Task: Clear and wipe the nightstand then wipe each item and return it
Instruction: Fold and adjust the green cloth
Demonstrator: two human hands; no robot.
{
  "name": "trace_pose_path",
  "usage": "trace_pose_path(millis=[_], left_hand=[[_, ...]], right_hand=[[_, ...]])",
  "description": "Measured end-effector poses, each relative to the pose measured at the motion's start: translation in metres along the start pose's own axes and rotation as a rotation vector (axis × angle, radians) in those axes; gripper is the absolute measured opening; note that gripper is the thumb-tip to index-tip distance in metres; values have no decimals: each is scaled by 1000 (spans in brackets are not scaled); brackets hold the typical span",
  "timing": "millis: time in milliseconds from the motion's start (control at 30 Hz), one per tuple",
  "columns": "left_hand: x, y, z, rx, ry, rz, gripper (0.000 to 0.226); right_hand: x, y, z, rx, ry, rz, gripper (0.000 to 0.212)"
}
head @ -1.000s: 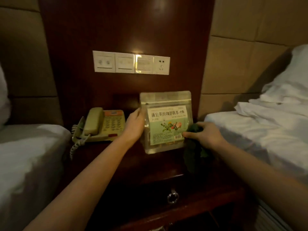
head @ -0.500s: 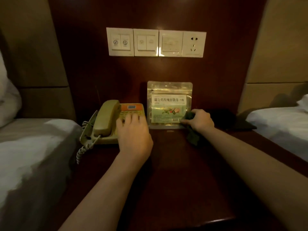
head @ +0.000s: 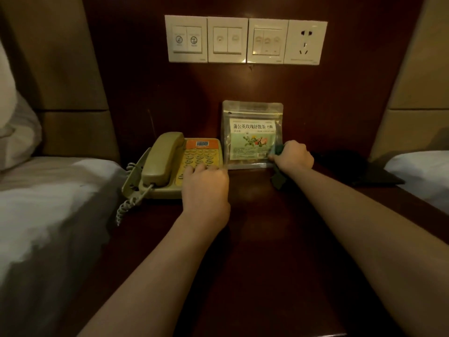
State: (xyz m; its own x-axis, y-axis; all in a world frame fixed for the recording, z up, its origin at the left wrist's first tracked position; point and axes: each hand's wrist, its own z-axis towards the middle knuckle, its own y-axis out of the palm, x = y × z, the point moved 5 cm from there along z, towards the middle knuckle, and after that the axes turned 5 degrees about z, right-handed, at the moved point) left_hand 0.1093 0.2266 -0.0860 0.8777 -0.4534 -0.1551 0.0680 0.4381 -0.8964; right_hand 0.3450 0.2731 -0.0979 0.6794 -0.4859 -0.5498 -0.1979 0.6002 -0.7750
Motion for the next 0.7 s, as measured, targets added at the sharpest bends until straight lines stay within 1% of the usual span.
trace_pose_path(millis=[100, 167, 233, 400, 533, 600, 667, 700], left_hand=[[0, 1, -1, 3, 11, -32, 46], [0, 0, -1, -4, 8, -61, 45], [0, -2, 0, -9, -4, -81, 44], [-4, -3, 0, 4, -61, -89, 38], [-6, -2, 0, 18, -87, -79, 36], [-6, -3, 0, 18, -90, -83, 35], [-6, -3, 0, 18, -77, -90, 36], [-5, -2, 0, 18, -65, -98, 36]], right_hand=[[-3, 2, -8, -54, 19, -9, 56], [-10, 4, -12, -96, 5, -3, 60], [-13, 6, -13, -105, 11, 0, 59], [-18, 12, -15, -58, 22, -1, 54], [-19, 11, -8, -90, 21, 105, 56], [-16, 6, -6, -152, 16, 160, 62], [-11, -2, -12, -182, -9, 199, 77], [-6, -8, -20, -170, -21, 206, 85]])
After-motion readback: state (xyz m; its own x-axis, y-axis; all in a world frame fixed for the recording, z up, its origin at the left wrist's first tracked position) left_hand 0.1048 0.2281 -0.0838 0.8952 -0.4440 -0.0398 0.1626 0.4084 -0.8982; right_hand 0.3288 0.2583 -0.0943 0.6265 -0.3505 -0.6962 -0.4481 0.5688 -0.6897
